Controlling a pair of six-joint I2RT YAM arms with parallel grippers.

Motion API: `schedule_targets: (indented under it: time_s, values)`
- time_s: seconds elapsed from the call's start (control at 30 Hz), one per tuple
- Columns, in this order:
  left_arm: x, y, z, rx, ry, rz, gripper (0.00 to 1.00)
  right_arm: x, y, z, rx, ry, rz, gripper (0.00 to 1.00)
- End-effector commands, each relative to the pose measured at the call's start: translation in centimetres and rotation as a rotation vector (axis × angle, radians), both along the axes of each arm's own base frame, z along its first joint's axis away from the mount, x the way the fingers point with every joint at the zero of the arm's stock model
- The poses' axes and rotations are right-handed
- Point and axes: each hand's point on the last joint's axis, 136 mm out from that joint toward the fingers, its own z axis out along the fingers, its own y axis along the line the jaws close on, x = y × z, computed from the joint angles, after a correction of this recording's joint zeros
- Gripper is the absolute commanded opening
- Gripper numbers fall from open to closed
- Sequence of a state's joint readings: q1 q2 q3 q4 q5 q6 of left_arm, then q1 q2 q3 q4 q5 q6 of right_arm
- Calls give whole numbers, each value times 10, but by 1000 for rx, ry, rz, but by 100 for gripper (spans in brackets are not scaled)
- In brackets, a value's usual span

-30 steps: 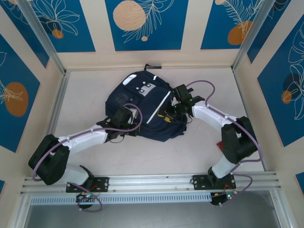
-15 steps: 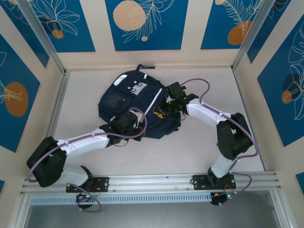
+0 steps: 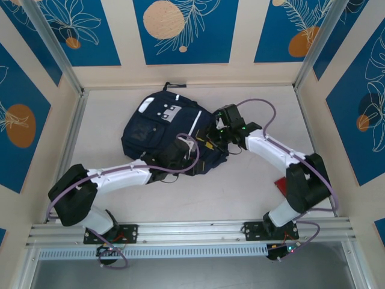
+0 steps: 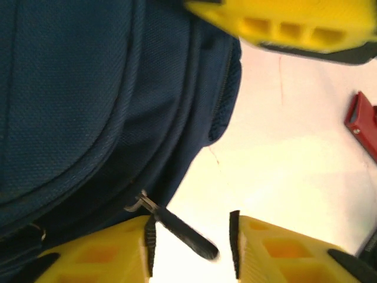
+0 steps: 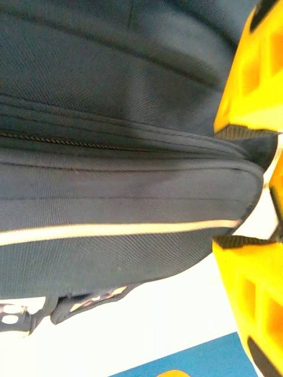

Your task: Pack the student bag

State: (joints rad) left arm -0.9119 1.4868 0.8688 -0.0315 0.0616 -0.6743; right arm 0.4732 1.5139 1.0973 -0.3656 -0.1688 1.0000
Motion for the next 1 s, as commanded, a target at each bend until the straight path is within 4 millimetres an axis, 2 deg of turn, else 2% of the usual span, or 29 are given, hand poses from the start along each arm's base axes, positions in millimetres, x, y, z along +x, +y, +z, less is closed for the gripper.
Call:
schedule_targets:
  time_s: [0.0,0.13,0.2,0.27,0.33,0.4,0.53,0.73,0.97]
  values:
    - [-4,4,29,-44,6,12,55,-16,-29,2,-108,-53,31,56]
    - [-1,33,34,1,24,83,66,-35,-45,-5,-214,-91,100,58]
    - [4,51,37,22,33,145,70,-44,-44,-9,-260,-126,161,58]
    - [12,75,40,46,38,231,75,-52,-39,-12,-323,-166,225,58]
    - [20,109,38,104,41,354,83,-59,-32,-16,-413,-212,291,57]
    - [25,135,37,133,46,441,86,-64,-24,-20,-506,-243,344,57]
    - [28,169,32,147,84,555,90,-73,3,-30,-569,-264,445,56]
    - [28,185,31,138,101,620,94,-76,28,-49,-661,-259,531,48]
    - [27,179,27,96,135,619,93,-75,34,-66,-687,-227,556,37]
